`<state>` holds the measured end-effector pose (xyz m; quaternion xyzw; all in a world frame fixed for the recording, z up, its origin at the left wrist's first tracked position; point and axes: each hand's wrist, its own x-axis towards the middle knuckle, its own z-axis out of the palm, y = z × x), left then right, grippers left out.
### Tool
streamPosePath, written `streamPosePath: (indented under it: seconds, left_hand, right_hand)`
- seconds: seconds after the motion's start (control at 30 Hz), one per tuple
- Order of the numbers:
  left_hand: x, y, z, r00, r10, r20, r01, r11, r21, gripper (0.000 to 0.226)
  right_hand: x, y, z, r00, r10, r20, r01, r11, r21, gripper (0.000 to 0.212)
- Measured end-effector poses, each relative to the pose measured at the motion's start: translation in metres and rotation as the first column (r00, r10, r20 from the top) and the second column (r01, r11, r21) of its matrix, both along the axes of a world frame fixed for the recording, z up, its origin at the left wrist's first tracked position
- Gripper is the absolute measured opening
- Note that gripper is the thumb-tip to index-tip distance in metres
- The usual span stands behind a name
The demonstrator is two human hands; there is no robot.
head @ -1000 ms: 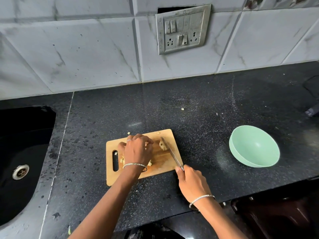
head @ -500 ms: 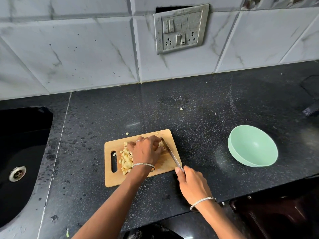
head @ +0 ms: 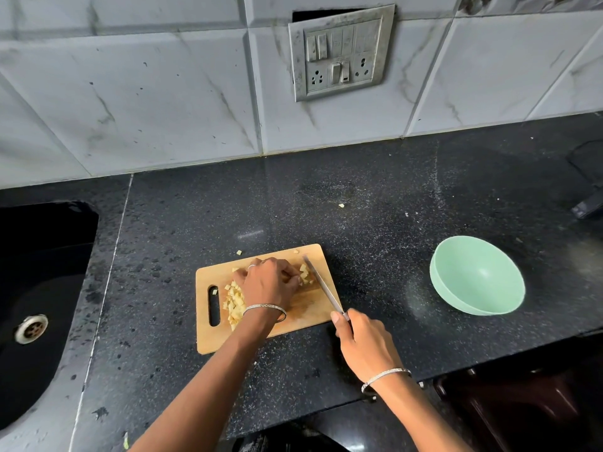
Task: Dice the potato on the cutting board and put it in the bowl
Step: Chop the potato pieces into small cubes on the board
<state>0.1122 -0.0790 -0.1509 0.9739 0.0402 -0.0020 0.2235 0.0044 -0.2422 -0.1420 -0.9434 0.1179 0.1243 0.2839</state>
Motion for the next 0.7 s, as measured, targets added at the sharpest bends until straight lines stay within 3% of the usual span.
streamPosePath:
  seconds: [0.37,0.7]
  left_hand:
    - [0.003,-0.003,0.002,1.0,-0.019,-0.001,0.019,1.0,0.006,0.009]
    - [0.003,-0.002,0.001,1.0,-0.023,-0.003,0.023,0.999,-0.03,0.008]
  right_hand:
    - [-0.003,0.007,0.007,0.999,0.026,-0.023,-0.026,1.0,-0.015,0.036]
    - [0.006,0.008,0.005,0.996,0.042,-0.075,-0.034,0.994,0.106,0.04]
